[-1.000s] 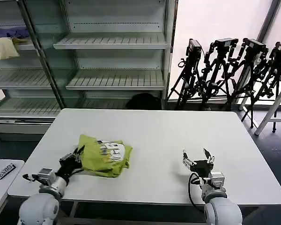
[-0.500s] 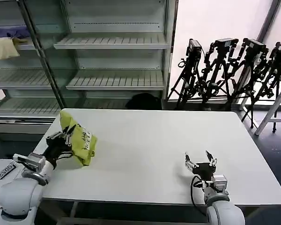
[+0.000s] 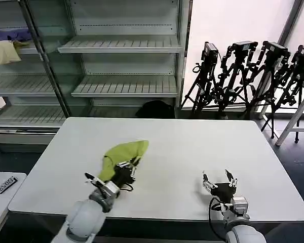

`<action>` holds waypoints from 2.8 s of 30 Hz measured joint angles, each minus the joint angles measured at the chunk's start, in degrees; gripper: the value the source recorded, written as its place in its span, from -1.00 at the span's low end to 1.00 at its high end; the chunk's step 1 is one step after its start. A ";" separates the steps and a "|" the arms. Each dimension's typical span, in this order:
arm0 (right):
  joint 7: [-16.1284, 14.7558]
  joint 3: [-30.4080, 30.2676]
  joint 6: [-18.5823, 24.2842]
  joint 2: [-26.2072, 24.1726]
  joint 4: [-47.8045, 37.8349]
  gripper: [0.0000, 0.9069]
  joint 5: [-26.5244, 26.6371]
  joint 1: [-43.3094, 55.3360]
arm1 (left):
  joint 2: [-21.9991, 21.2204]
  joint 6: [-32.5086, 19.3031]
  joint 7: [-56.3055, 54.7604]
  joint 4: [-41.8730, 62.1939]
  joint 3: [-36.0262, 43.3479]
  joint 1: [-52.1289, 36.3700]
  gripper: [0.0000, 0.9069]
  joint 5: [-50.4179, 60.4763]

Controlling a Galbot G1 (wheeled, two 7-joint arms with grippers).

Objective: Fold and organize the clothes.

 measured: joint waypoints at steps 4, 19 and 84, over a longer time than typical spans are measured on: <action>-0.27 -0.36 0.09 0.13 0.47 1.00 -0.11 -0.08 | -2.03 0.95 -1.66 2.27 4.99 -2.09 -0.96 -0.18; -2.53 -3.03 -6.59 1.09 4.32 1.00 8.20 1.30 | -5.74 2.17 -7.00 7.28 11.75 -5.99 1.00 -3.70; 23.14 -17.62 -11.51 1.39 -7.88 0.73 40.37 12.60 | -4.68 -2.23 -8.11 -7.65 -20.38 7.69 1.00 -23.40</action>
